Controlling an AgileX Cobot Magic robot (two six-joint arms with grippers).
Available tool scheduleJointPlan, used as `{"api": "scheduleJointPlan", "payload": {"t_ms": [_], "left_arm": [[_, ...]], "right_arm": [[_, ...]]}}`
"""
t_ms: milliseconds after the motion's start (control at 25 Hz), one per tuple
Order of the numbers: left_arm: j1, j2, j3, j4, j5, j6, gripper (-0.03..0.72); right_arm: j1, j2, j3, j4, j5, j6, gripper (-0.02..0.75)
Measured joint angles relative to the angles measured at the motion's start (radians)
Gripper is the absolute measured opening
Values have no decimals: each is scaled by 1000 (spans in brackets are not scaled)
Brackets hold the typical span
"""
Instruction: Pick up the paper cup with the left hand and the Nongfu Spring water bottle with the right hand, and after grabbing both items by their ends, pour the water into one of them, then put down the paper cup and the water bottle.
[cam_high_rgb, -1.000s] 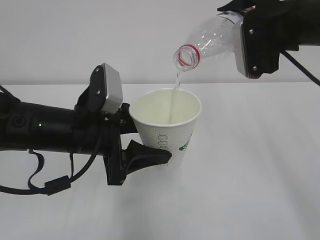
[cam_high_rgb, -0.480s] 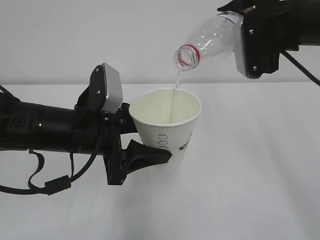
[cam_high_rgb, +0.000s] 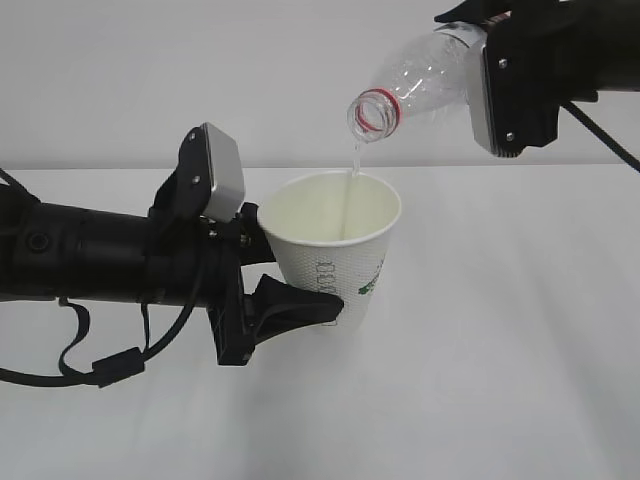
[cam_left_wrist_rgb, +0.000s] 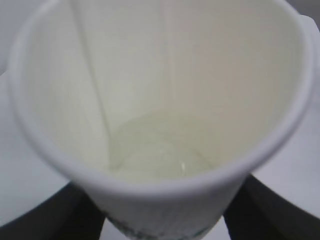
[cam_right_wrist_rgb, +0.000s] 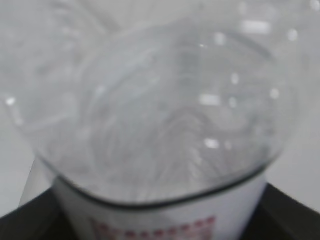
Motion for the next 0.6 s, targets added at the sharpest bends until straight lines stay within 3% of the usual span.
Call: {"api": "scheduleJointPlan", "payload": {"t_ms": [600], "left_arm": [[0,0,0,13,0,0,489]], "right_arm": [[0,0,0,0,0,-10,522]]}}
